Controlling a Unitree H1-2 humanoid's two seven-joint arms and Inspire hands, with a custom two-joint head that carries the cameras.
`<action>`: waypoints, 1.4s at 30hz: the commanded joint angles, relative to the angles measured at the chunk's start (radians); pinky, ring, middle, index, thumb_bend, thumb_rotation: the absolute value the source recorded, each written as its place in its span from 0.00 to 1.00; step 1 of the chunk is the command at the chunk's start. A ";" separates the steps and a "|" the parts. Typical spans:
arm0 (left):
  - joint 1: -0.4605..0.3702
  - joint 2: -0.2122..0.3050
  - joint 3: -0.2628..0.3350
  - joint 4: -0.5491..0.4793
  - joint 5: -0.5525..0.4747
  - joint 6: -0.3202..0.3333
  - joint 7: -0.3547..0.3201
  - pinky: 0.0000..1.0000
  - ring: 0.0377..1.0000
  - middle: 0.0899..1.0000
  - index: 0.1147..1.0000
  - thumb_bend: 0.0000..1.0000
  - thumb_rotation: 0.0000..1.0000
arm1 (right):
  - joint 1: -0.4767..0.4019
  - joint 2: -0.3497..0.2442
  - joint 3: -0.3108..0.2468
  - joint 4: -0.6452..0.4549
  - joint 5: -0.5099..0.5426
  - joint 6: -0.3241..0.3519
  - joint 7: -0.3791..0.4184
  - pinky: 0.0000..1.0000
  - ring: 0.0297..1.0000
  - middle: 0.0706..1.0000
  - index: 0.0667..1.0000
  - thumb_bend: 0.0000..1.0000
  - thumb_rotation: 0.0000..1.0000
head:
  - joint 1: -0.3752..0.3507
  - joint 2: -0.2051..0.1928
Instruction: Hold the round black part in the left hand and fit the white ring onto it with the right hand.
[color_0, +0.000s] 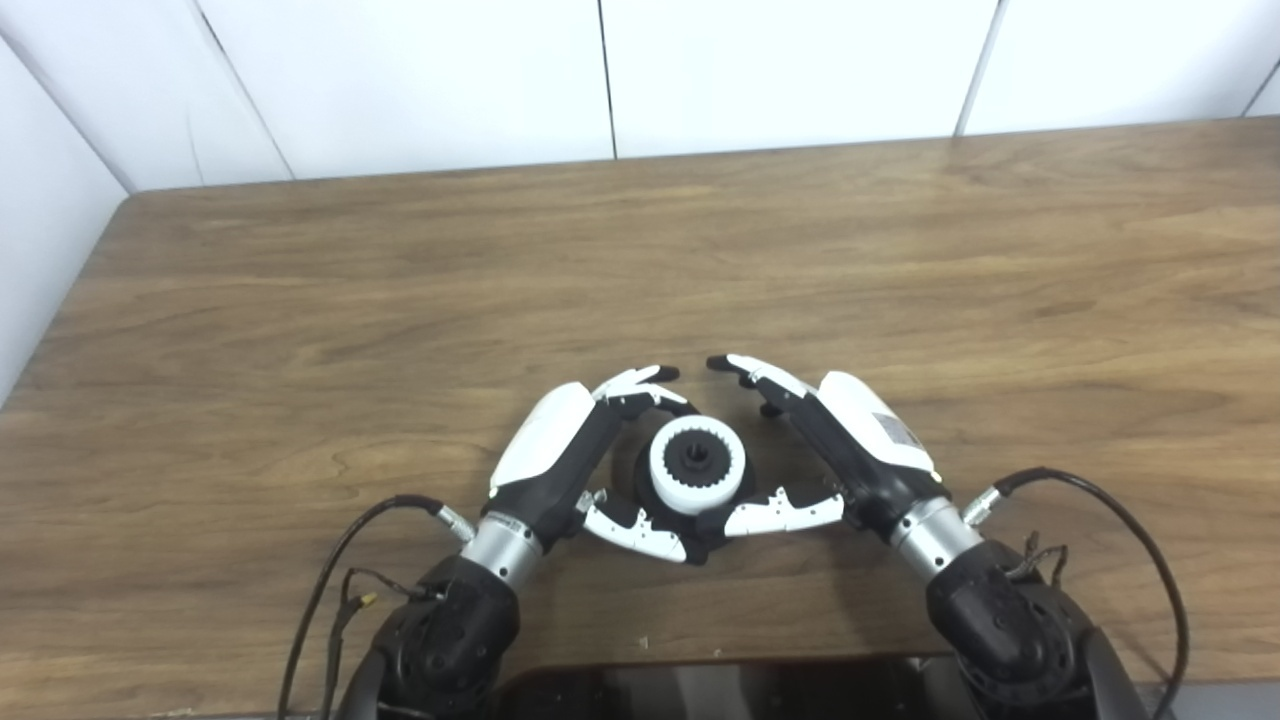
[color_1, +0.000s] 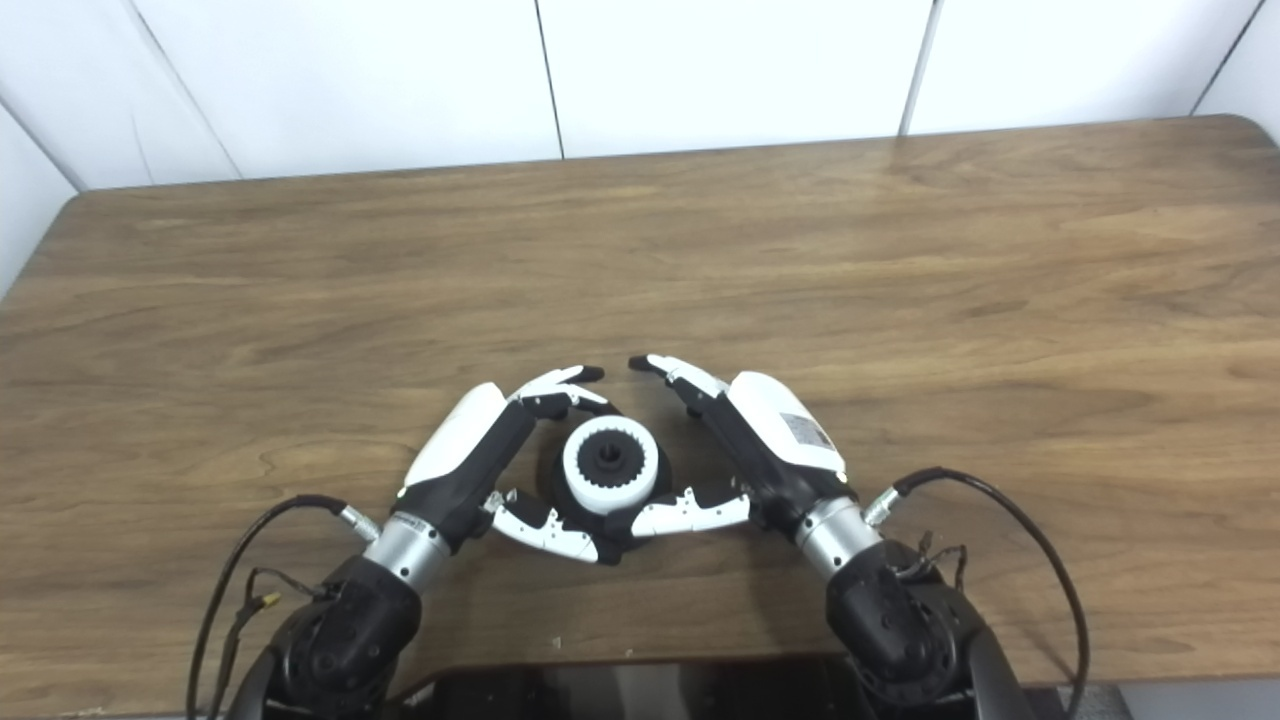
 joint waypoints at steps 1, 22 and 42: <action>-0.011 -0.001 0.002 -0.017 -0.014 -0.016 0.009 0.79 0.93 0.90 0.52 0.93 0.19 | -0.020 -0.003 0.001 -0.019 -0.003 -0.002 0.004 0.77 0.89 0.92 0.96 1.00 0.59 | 0.000 -0.001; -0.015 0.044 0.012 -0.002 0.017 -0.028 0.009 0.85 0.94 0.91 0.67 0.95 0.25 | -0.012 -0.028 -0.027 0.013 0.079 -0.027 -0.021 0.77 0.90 0.95 0.97 1.00 0.63 | -0.005 -0.048; -0.009 0.095 0.091 0.007 -0.097 -0.088 0.017 0.87 0.96 0.93 0.89 1.00 0.39 | 0.025 -0.008 -0.130 0.088 0.233 -0.191 -0.158 0.74 0.85 0.88 0.88 0.80 0.76 | -0.001 -0.088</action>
